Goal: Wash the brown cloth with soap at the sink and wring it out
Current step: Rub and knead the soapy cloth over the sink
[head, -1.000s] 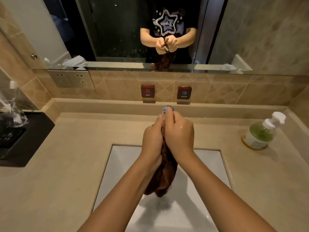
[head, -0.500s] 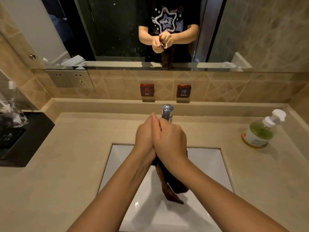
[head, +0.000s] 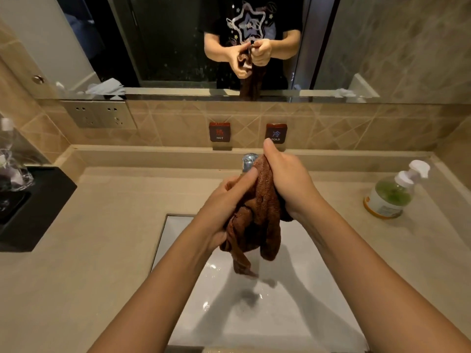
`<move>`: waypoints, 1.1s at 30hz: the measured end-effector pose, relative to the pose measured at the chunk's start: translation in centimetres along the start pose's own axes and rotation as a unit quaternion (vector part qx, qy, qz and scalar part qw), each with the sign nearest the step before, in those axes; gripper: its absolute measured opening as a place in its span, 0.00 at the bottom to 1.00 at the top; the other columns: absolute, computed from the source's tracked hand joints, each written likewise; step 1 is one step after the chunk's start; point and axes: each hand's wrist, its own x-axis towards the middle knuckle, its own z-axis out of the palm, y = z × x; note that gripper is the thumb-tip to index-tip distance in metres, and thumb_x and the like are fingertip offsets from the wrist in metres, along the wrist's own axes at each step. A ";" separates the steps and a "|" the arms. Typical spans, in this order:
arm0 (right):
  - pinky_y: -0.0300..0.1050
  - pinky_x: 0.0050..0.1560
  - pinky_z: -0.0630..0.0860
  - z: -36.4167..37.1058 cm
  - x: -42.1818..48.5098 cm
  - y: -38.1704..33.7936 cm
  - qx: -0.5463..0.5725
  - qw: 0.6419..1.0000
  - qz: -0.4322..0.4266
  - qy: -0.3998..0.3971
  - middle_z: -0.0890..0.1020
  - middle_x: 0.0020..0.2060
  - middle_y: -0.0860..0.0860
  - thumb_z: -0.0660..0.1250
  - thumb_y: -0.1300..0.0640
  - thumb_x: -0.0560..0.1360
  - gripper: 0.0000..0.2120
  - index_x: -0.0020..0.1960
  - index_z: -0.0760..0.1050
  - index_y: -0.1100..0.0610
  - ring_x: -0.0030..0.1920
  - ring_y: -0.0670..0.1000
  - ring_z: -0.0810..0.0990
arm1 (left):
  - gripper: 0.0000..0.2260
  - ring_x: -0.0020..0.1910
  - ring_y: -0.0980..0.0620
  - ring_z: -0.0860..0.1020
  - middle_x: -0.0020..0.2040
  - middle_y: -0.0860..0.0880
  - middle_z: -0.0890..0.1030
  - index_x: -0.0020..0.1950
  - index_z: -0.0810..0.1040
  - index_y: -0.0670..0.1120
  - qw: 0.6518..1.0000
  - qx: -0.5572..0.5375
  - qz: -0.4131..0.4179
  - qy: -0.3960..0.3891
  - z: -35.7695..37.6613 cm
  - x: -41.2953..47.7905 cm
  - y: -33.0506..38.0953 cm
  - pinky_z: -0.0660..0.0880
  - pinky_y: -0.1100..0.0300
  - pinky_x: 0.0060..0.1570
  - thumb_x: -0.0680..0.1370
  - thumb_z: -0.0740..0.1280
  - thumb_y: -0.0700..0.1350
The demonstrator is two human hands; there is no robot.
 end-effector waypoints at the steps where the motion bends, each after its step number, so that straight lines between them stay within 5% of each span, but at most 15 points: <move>1: 0.38 0.37 0.73 -0.2 -0.1 -0.1 -0.003 1.000 -0.001 -0.004 0.79 0.31 0.50 0.54 0.43 0.79 0.25 0.37 0.77 0.60 0.31 0.42 0.79 | 0.24 0.50 0.44 0.83 0.50 0.39 0.84 0.56 0.78 0.38 0.999 0.020 -0.023 -0.024 0.0 -0.1 -0.1 0.79 0.54 0.51 0.67 0.72 0.54; 5: 0.35 0.35 0.72 -2.0 0.0 -0.9 -0.038 0.999 -0.016 -0.022 0.80 0.31 0.46 0.54 0.42 0.79 0.24 0.34 0.75 0.55 0.30 0.40 0.78 | 0.09 0.43 0.48 0.84 0.42 0.45 0.86 0.46 0.83 0.43 0.993 0.117 0.004 0.018 -0.7 0.0 0.1 0.79 0.58 0.46 0.73 0.70 0.48; 9: 0.27 0.34 0.70 -4.5 -0.2 -0.8 -0.186 0.969 -0.072 -0.147 0.80 0.28 0.38 0.61 0.43 0.76 0.17 0.31 0.79 0.45 0.31 0.34 0.77 | 0.06 0.47 0.51 0.83 0.45 0.49 0.86 0.49 0.82 0.49 0.980 0.142 0.112 0.078 -1.3 0.3 0.5 0.78 0.57 0.50 0.77 0.67 0.46; 13: 0.43 0.44 0.78 -8.1 0.0 1.2 -0.336 0.893 -0.004 -0.300 0.84 0.40 0.52 0.69 0.44 0.71 0.16 0.45 0.80 0.58 0.42 0.49 0.83 | 0.08 0.39 0.51 0.82 0.37 0.48 0.84 0.43 0.80 0.46 0.983 0.065 0.136 0.109 -1.6 0.6 0.9 0.77 0.56 0.44 0.78 0.65 0.48; 15: 0.43 0.44 0.76 -9.3 -0.3 2.5 -0.307 0.900 0.015 -0.308 0.82 0.39 0.55 0.71 0.46 0.70 0.17 0.44 0.79 0.61 0.42 0.51 0.81 | 0.09 0.39 0.49 0.81 0.38 0.47 0.82 0.44 0.79 0.46 0.983 0.051 0.133 0.113 -1.8 0.7 0.8 0.78 0.53 0.46 0.77 0.65 0.51; 21: 0.42 0.47 0.78 -10.6 -1.2 4.9 -0.031 0.989 -0.019 -0.146 0.86 0.45 0.49 0.73 0.38 0.63 0.17 0.48 0.83 0.46 0.48 0.50 0.83 | 0.11 0.49 0.46 0.82 0.46 0.45 0.83 0.50 0.79 0.46 0.976 0.092 0.158 0.120 -1.8 0.5 0.4 0.78 0.52 0.51 0.78 0.64 0.53; 23: 0.41 0.47 0.77 -9.1 -1.9 4.0 0.008 0.996 -0.039 -0.076 0.85 0.41 0.44 0.67 0.40 0.70 0.08 0.44 0.82 0.40 0.46 0.48 0.82 | 0.12 0.52 0.47 0.82 0.49 0.45 0.83 0.52 0.79 0.46 0.974 0.106 0.162 0.119 -1.7 0.5 0.5 0.78 0.53 0.53 0.78 0.63 0.53; 26: 0.44 0.41 0.75 -4.7 -2.9 2.3 -0.035 0.997 -0.062 0.020 0.84 0.33 0.48 0.60 0.45 0.77 0.17 0.37 0.81 0.50 0.36 0.47 0.80 | 0.12 0.49 0.49 0.83 0.44 0.47 0.85 0.49 0.81 0.46 0.980 0.078 0.145 0.113 -0.1 0.5 0.2 0.78 0.55 0.50 0.78 0.63 0.52; 29: 0.45 0.29 0.67 0.8 -3.3 1.9 -0.173 0.963 -0.190 0.084 0.74 0.23 0.52 0.56 0.45 0.79 0.26 0.29 0.73 0.60 0.25 0.50 0.72 | 0.16 0.36 0.54 0.82 0.32 0.50 0.83 0.41 0.80 0.45 0.990 0.017 0.094 0.102 2.9 0.4 -0.9 0.77 0.61 0.37 0.79 0.61 0.54; 33: 0.39 0.25 0.60 1.7 -1.2 2.2 -0.170 0.949 -0.175 0.200 0.71 0.20 0.50 0.54 0.52 0.81 0.26 0.24 0.66 0.54 0.23 0.47 0.69 | 0.16 0.37 0.54 0.83 0.35 0.48 0.84 0.47 0.83 0.43 0.993 -0.051 0.060 0.085 3.8 0.3 -1.5 0.77 0.62 0.34 0.79 0.61 0.54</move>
